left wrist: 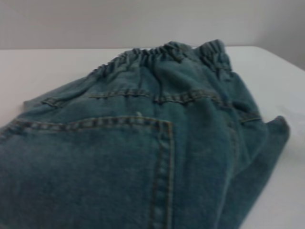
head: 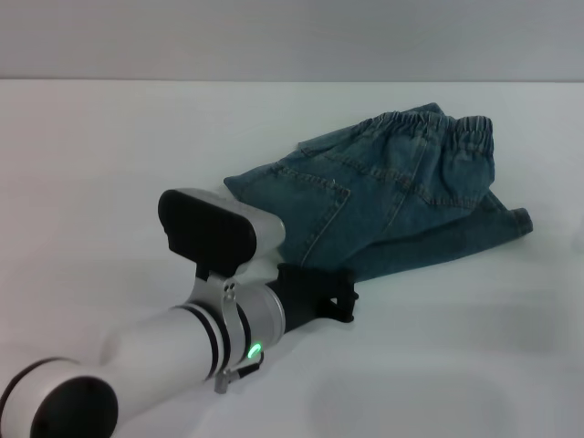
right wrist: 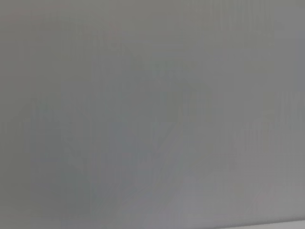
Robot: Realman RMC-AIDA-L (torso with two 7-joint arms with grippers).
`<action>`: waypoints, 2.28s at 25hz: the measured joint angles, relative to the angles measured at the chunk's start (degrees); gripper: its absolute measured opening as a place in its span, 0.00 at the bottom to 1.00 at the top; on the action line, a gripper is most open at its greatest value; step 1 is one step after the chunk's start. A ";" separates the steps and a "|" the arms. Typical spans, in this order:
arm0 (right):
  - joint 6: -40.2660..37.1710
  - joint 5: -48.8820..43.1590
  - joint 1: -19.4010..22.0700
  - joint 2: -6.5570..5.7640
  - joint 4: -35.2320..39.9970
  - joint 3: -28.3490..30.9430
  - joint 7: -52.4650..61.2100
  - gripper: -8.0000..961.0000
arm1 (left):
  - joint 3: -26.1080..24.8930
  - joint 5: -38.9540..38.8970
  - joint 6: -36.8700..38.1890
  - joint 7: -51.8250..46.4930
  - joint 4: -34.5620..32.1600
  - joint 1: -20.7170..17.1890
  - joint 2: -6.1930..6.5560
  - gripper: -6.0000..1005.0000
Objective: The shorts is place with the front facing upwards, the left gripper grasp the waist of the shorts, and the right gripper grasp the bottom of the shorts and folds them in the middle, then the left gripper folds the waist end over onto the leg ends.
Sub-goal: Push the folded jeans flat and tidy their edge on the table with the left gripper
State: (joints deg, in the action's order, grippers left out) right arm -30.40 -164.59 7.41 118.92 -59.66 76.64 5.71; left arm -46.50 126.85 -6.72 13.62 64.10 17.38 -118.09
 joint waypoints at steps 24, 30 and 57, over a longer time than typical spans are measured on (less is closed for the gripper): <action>-0.01 0.42 1.51 0.09 -1.35 -0.25 0.11 0.01 | -5.85 -2.49 4.35 0.00 -11.26 9.45 -0.23 0.04; -0.01 0.42 2.20 0.12 -1.75 -0.44 0.13 0.01 | -6.65 -2.49 5.81 0.00 -13.83 12.38 -0.24 0.04; -0.22 0.05 2.73 0.17 -2.75 -1.75 0.33 0.01 | -6.57 -0.53 7.39 7.61 1.74 -3.47 0.34 0.07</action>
State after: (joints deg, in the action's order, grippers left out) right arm -30.62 -164.53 10.13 119.09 -62.41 74.89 6.04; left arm -53.07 126.32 0.66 21.22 65.83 13.90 -117.75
